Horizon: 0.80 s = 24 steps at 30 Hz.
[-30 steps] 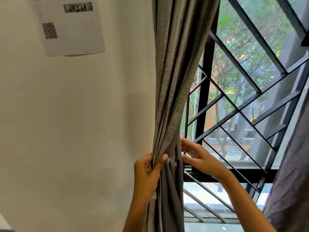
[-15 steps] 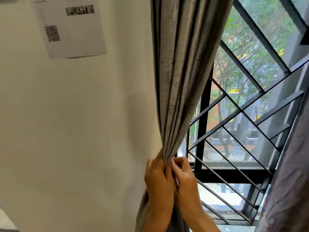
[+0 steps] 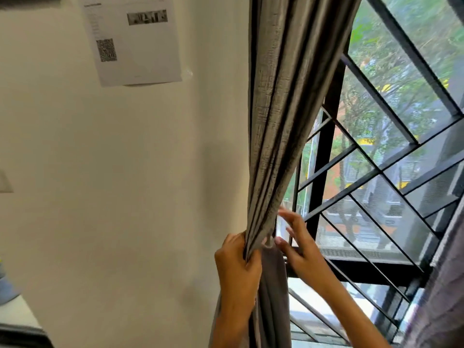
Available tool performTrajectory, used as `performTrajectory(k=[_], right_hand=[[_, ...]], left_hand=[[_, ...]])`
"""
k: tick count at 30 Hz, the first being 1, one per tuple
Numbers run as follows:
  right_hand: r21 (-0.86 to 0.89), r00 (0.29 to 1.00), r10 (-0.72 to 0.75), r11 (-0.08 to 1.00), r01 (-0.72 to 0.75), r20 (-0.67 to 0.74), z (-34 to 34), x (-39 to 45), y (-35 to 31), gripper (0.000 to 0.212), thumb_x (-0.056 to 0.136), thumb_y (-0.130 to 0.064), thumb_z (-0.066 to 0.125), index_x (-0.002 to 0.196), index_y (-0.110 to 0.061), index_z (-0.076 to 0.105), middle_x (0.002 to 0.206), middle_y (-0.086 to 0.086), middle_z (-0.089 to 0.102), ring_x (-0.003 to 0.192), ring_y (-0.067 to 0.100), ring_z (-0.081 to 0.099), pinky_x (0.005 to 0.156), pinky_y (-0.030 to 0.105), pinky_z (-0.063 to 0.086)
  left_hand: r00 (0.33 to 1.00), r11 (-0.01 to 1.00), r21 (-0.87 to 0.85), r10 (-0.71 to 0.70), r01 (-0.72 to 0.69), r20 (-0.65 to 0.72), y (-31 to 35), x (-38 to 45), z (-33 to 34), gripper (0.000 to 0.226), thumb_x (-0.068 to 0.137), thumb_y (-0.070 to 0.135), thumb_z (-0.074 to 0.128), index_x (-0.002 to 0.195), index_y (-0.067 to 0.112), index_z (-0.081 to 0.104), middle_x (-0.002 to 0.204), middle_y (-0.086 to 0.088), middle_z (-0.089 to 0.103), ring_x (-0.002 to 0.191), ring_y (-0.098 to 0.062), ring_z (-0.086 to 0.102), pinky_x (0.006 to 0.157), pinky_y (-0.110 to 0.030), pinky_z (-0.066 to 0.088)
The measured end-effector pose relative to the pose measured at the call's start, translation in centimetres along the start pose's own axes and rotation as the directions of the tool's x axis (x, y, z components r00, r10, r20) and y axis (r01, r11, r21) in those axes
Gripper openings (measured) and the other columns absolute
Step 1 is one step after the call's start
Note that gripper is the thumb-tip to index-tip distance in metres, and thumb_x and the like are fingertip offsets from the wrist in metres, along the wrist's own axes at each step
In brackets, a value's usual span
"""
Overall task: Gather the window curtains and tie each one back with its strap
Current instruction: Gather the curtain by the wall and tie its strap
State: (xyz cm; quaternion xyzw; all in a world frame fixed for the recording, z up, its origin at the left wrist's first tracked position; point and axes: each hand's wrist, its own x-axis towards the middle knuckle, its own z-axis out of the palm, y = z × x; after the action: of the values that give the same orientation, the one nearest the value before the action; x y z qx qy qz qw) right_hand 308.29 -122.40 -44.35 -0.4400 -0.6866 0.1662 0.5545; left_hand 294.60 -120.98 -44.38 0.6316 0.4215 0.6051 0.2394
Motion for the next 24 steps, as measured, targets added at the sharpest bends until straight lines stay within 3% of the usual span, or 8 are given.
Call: performTrajectory(k=[2,4,7,10,14,17,19,24], right_hand=[[0.045,0.982,0.018,0.999,-0.027,0.189,-0.9,1.1,-0.6,0.06,0.09,0.011,0.051,0.135,-0.026,0.032,0.13,-0.033,0.049,0.129,-0.004,0.043,0.099,0.01,0.038],[-0.047,0.975,0.013,0.999,-0.003,0.22,-1.8,1.8,-0.8,0.046,0.089,0.003,0.059,0.128,-0.017,0.047,0.118,-0.019,0.063,0.117,0.004,0.056,0.095,0.022,0.048],[-0.244,0.997,0.053,0.969,-0.038,0.053,-2.3,1.7,-0.8,0.013,0.078,-0.019,0.074,0.09,-0.023,0.069,0.084,-0.009,0.069,0.081,0.007,0.066,0.075,0.029,0.054],[-0.328,0.976,0.089,0.932,-0.151,-0.197,-1.2,0.6,-2.2,0.012,0.07,-0.019,0.083,0.072,-0.026,0.073,0.062,-0.014,0.065,0.064,0.0,0.062,0.059,0.009,0.043],[0.216,0.873,0.349,0.933,-0.288,-0.341,0.1,-0.2,-4.6,0.015,0.068,-0.017,0.082,0.077,-0.011,0.071,0.065,0.003,0.071,0.062,0.01,0.067,0.055,0.016,0.048],[0.638,0.805,0.563,0.694,-0.334,-0.19,0.5,-0.6,-5.5,0.017,0.074,-0.006,0.075,0.09,-0.003,0.069,0.083,0.014,0.074,0.078,0.021,0.071,0.059,0.02,0.054],[0.739,0.785,0.6,0.597,-0.312,-0.154,1.0,-0.9,-5.8,0.024,0.076,0.0,0.071,0.099,0.0,0.068,0.09,0.016,0.074,0.085,0.023,0.071,0.066,0.021,0.057],[0.737,0.778,0.56,0.647,-0.197,-0.284,1.4,-1.3,-5.4,0.029,0.08,-0.001,0.066,0.109,-0.001,0.066,0.095,0.014,0.074,0.091,0.023,0.071,0.074,0.024,0.058]], left_hand=[[0.997,0.998,-0.054,0.016,-0.012,0.074,-0.2,0.4,-0.5,0.006,0.079,0.015,0.074,0.084,0.016,0.07,0.075,-0.001,0.067,0.07,-0.008,0.063,0.06,-0.012,0.051],[0.993,0.995,-0.099,0.005,0.007,0.121,-0.3,0.9,-1.2,0.01,0.078,0.019,0.074,0.087,0.017,0.071,0.077,-0.001,0.069,0.071,-0.007,0.064,0.062,-0.012,0.051],[0.997,0.996,-0.085,0.009,-0.002,0.083,-0.6,1.5,-1.6,0.017,0.076,0.024,0.076,0.089,0.012,0.072,0.079,0.0,0.07,0.071,-0.009,0.066,0.065,-0.012,0.052],[1.0,0.999,-0.05,0.004,-0.004,0.006,0.0,1.4,-0.9,0.017,0.075,0.023,0.077,0.087,0.014,0.068,0.083,0.011,0.062,0.076,-0.005,0.062,0.069,-0.01,0.051],[0.999,0.997,-0.073,-0.026,0.024,-0.032,0.9,0.8,0.0,0.016,0.077,0.027,0.076,0.085,0.017,0.068,0.079,0.009,0.061,0.071,-0.004,0.061,0.062,-0.009,0.049],[0.995,0.972,-0.212,-0.099,0.096,0.0,1.6,0.1,0.2,0.016,0.083,0.028,0.068,0.09,0.023,0.054,0.077,0.009,0.061,0.068,-0.005,0.062,0.061,-0.013,0.051],[0.995,0.956,-0.277,-0.085,0.095,0.046,1.7,-0.7,-0.1,0.023,0.085,0.015,0.066,0.088,0.024,0.046,0.07,0.012,0.059,0.064,-0.002,0.061,0.058,-0.011,0.049],[0.95,0.963,-0.25,0.165,-0.098,0.266,1.3,-1.2,-1.5,0.039,0.075,0.028,0.073,0.105,0.034,0.049,0.095,0.026,0.065,0.085,0.002,0.066,0.069,-0.01,0.051]])
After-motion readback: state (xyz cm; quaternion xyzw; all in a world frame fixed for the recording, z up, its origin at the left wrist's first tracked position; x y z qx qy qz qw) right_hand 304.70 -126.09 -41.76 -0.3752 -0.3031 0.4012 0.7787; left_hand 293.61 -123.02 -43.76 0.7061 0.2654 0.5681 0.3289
